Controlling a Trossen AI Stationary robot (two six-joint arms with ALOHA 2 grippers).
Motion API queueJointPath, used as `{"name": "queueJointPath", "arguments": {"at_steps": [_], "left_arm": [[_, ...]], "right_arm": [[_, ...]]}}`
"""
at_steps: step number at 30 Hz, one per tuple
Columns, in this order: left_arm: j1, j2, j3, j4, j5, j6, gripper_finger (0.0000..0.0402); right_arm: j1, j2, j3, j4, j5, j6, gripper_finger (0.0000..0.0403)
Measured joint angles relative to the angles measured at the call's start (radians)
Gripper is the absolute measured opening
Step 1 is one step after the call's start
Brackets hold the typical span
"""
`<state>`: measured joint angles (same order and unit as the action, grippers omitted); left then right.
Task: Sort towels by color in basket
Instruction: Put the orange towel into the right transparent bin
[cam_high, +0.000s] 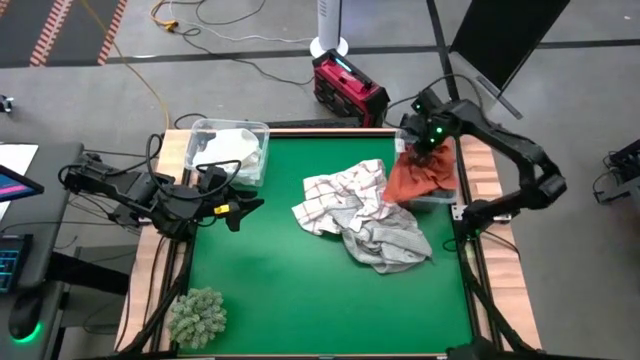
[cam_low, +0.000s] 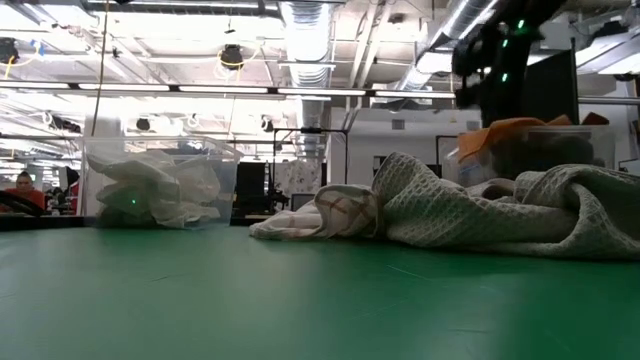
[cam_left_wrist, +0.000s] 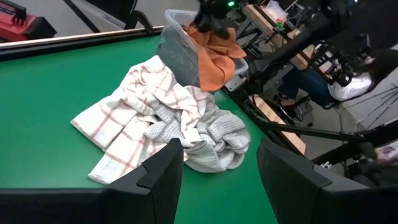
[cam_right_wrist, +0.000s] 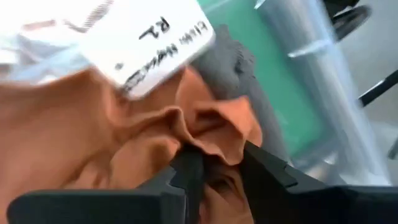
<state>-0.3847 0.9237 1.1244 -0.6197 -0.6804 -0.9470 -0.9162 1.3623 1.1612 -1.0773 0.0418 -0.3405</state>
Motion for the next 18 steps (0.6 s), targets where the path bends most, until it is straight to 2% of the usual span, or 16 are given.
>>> {"name": "queueJointPath", "arguments": {"at_steps": [6,10,12,15,18], "left_arm": [[0.0,0.0,0.0,0.0,0.0,0.0,0.0194],[0.0,0.0,0.0,0.0,0.0,0.0,0.0194],[0.0,0.0,0.0,0.0,0.001,0.0,0.0194],[0.0,0.0,0.0,0.0,0.001,0.0,0.0194],[-0.002,0.0,0.0,0.0,0.001,0.001,0.0194]], "right_arm": [[0.054,-0.069,0.038,-0.14,0.03,0.021,0.013],[0.117,-0.072,0.022,-0.214,-0.008,0.078,0.0131],[0.154,-0.072,-0.029,-0.159,-0.059,0.104,0.0131],[0.189,-0.064,-0.162,-0.043,-0.078,0.099,0.0131],[0.165,-0.026,-0.299,0.086,-0.106,0.103,0.0131]]}}
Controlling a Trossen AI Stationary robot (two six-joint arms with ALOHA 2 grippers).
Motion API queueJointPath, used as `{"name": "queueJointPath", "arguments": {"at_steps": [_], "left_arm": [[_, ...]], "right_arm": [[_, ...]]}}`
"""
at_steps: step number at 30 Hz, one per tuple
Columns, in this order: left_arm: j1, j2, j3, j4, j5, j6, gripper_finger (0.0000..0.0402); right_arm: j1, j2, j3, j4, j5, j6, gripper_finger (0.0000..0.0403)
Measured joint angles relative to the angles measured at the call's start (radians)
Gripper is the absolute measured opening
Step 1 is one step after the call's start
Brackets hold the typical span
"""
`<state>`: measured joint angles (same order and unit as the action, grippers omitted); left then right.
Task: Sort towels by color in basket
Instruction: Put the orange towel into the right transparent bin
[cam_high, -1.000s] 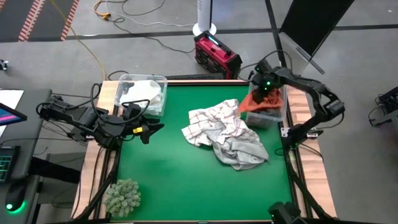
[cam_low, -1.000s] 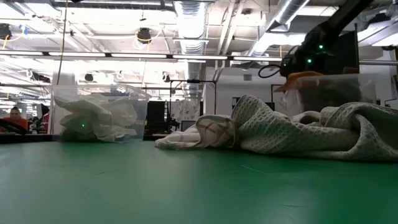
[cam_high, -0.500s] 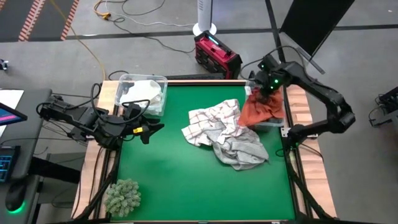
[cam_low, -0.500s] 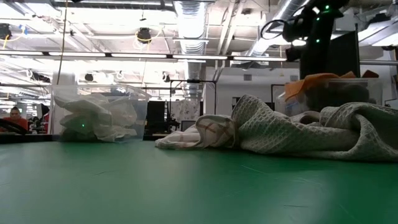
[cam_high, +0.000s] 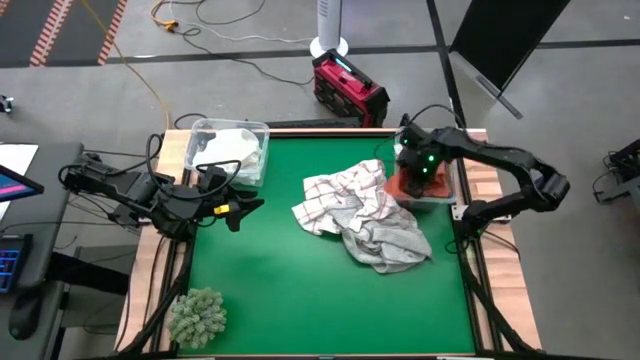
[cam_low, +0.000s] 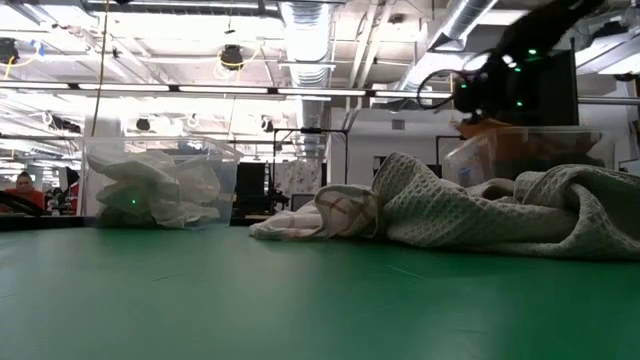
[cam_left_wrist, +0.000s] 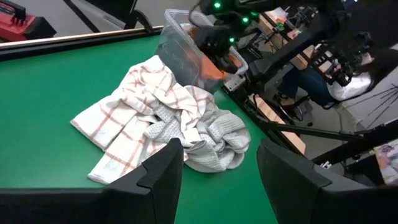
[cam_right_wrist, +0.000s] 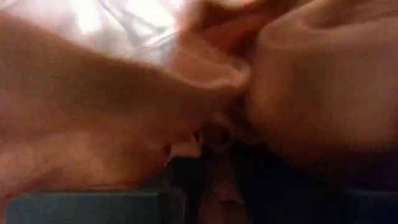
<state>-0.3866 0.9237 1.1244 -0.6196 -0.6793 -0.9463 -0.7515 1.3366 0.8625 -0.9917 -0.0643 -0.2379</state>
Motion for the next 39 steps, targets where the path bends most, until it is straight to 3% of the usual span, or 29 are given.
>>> {"name": "queueJointPath", "arguments": {"at_steps": [5,10,15,24,32,39], "left_arm": [[-0.011,0.0,0.0,0.0,0.002,0.002,0.0194],[-0.012,0.0,0.0,0.001,0.006,0.002,0.0194],[-0.012,0.0,0.0,0.0,0.009,0.002,0.0194],[-0.012,0.0,0.0,0.0,0.009,-0.008,0.0194],[-0.012,0.0,0.0,0.0,0.025,-0.013,0.0194],[-0.012,0.0,0.0,0.0,0.08,-0.02,0.0194]], "right_arm": [[-0.102,0.045,-0.065,0.05,-0.089,-0.031,0.0131],[-0.152,-0.013,0.05,-0.114,-0.079,-0.039,0.0131],[-0.144,-0.081,0.217,-0.275,0.002,-0.062,0.0131],[-0.052,-0.124,0.43,-0.478,0.03,0.011,0.0131],[0.114,-0.109,0.4,-0.408,-0.059,0.042,0.0131],[0.241,-0.116,0.378,-0.424,-0.082,-0.091,0.0161]]}}
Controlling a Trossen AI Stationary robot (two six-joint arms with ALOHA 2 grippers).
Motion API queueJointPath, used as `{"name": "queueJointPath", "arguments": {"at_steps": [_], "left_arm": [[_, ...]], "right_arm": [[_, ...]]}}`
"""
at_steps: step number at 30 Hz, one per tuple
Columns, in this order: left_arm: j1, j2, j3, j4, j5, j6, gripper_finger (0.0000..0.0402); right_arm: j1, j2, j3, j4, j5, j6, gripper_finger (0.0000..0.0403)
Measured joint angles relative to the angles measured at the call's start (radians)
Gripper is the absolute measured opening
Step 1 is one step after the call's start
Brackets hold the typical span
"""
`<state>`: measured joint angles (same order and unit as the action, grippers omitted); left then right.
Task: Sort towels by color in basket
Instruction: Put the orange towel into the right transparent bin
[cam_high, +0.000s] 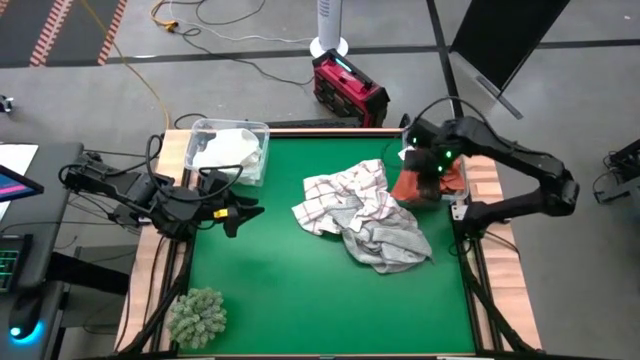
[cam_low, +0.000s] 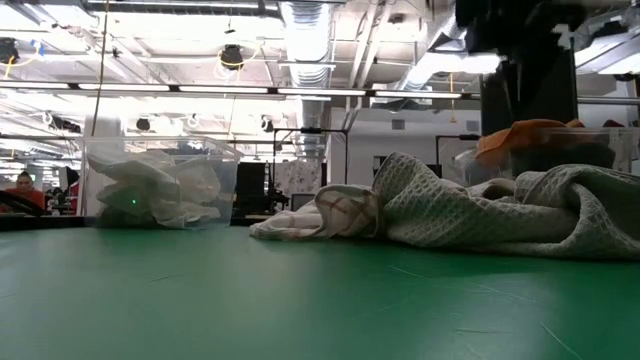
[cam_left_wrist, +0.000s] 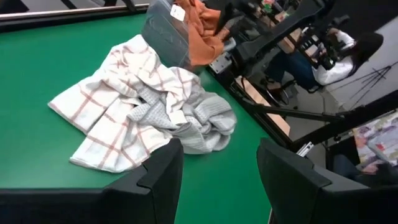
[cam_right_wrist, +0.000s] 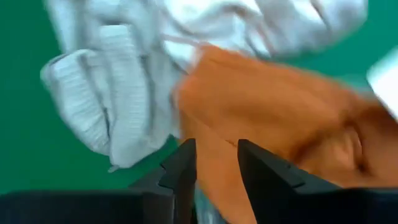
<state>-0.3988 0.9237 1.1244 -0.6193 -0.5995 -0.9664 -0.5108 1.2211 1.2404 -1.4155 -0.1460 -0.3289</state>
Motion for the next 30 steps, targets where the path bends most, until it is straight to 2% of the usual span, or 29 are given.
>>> {"name": "queueJointPath", "arguments": {"at_steps": [7,11,14,18,22,27,30], "left_arm": [[0.0,0.0,0.0,0.0,-0.004,0.015,0.0194],[0.0,0.0,0.0,-0.003,-0.005,0.019,0.0194],[0.0,0.0,0.0,-0.005,-0.006,0.02,0.0194],[0.0,0.0,0.0,-0.005,-0.007,0.032,0.0194],[0.0,0.0,0.0,-0.004,-0.007,0.039,0.0194],[0.0,0.0,0.0,-0.004,-0.007,0.039,0.0194],[0.0,0.0,0.0,-0.004,-0.008,0.039,0.0194]], "right_arm": [[0.229,0.001,-0.011,0.118,0.034,-0.12,0.0174],[0.334,0.06,-0.029,0.136,0.171,-0.159,0.0181],[0.386,0.107,-0.03,0.142,0.227,-0.178,0.0185],[0.404,0.168,-0.03,0.148,0.232,-0.174,0.0196],[0.396,0.234,-0.03,0.145,0.247,-0.172,0.0222],[0.403,0.292,-0.03,0.149,0.395,-0.183,0.0257],[0.403,0.309,-0.03,0.152,0.408,-0.209,0.0266]]}}
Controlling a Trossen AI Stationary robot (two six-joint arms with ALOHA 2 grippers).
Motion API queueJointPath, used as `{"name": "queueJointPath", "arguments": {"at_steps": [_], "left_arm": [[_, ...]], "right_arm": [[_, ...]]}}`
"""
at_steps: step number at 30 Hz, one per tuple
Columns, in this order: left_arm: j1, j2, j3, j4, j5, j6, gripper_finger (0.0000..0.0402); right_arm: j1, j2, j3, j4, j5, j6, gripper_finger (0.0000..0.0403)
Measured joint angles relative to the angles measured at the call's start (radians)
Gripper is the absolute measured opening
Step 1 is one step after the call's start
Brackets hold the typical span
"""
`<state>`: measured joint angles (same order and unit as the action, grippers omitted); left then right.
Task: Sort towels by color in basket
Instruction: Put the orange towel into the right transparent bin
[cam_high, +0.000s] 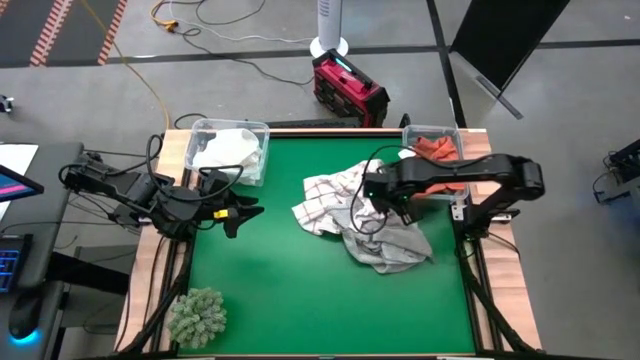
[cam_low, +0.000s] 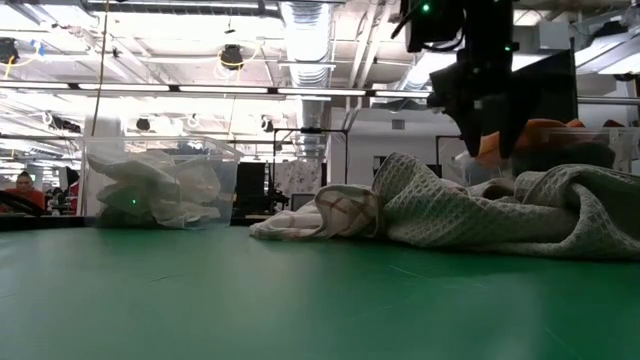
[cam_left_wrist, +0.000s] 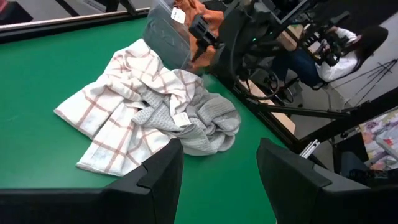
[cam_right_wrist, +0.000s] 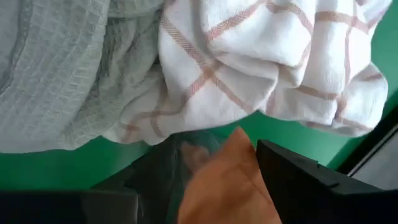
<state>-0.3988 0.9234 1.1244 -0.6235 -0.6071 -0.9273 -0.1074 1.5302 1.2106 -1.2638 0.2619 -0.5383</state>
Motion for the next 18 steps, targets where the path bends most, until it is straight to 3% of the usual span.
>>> {"name": "queueJointPath", "arguments": {"at_steps": [6,9,12,16,18], "left_arm": [[0.0,0.0,0.0,-0.002,0.0,0.0,0.0194],[0.0,0.0,0.0,-0.018,0.0,0.0,0.0194],[0.0,0.0,0.0,-0.018,0.0,0.0,0.0194],[0.0,0.0,0.0,-0.018,0.0,0.0,0.0194],[0.0,0.0,0.0,-0.018,0.0,-0.001,0.0194]], "right_arm": [[-0.013,0.038,0.001,-0.052,0.001,-0.031,0.0262],[-0.038,0.065,0.001,-0.049,0.024,-0.004,0.0234],[-0.058,0.072,0.001,-0.048,0.052,-0.001,0.0171],[-0.079,0.071,0.001,-0.045,0.055,-0.002,0.0047],[-0.083,0.058,0.001,-0.05,0.055,-0.012,0.002]]}}
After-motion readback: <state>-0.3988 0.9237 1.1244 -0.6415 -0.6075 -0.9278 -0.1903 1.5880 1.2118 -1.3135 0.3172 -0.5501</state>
